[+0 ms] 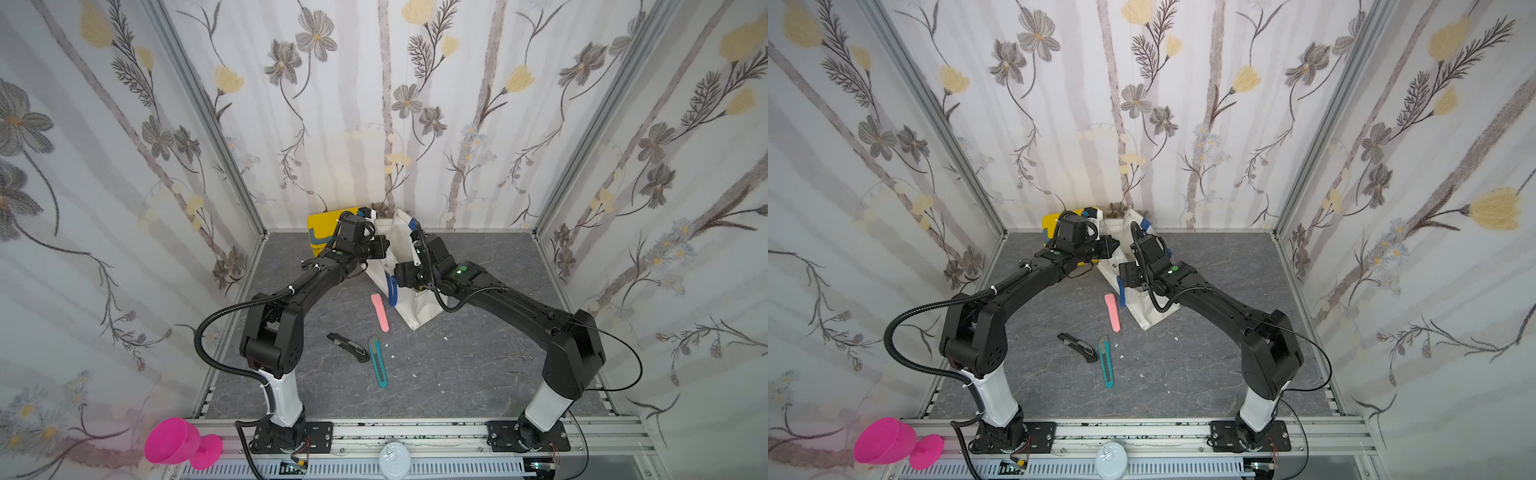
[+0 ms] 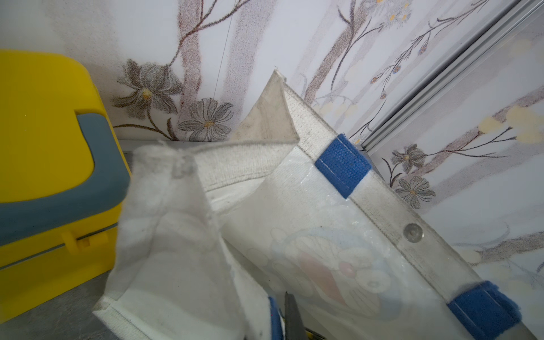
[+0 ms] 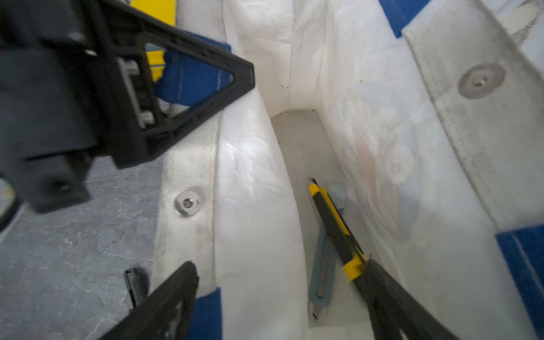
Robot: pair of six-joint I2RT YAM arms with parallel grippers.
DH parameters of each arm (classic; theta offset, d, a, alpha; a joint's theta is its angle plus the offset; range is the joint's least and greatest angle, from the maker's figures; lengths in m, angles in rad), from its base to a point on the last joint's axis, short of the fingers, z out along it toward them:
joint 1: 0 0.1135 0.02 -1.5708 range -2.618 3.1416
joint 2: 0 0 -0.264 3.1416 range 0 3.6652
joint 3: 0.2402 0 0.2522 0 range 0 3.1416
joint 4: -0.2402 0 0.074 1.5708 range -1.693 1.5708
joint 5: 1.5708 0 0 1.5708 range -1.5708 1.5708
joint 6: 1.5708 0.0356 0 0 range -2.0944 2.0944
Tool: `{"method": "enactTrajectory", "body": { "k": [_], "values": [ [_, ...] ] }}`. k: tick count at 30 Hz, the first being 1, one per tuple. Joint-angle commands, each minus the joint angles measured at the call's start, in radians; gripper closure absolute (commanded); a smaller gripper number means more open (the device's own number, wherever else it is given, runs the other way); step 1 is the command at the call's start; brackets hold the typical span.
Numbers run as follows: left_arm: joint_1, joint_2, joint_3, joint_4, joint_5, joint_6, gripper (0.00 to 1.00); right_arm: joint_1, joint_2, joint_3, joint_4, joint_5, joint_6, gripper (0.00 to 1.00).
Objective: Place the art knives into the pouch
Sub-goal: Place the utility knife in the pouch, then pick up the utility knife at the center of the board.
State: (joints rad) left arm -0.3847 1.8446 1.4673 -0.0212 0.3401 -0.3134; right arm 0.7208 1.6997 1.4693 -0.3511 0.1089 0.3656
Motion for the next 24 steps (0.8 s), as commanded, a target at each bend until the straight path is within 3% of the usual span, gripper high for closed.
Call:
{"method": "enactTrajectory", "body": {
  "k": [1, 9, 24],
  "values": [
    [0.002, -0.002, 0.007, 0.062, 0.005, 0.014, 1.00, 0.003, -0.068, -0.024, 0.045, -0.013, -0.011, 0.09],
    [0.010, 0.021, 0.027, 0.050, 0.011, 0.006, 1.00, 0.050, -0.261, -0.169, 0.148, -0.016, -0.018, 0.10],
    [0.020, 0.084, 0.080, 0.061, -0.063, 0.013, 1.00, 0.328, -0.503, -0.425, 0.314, 0.233, 0.038, 0.14]
  ]
}}
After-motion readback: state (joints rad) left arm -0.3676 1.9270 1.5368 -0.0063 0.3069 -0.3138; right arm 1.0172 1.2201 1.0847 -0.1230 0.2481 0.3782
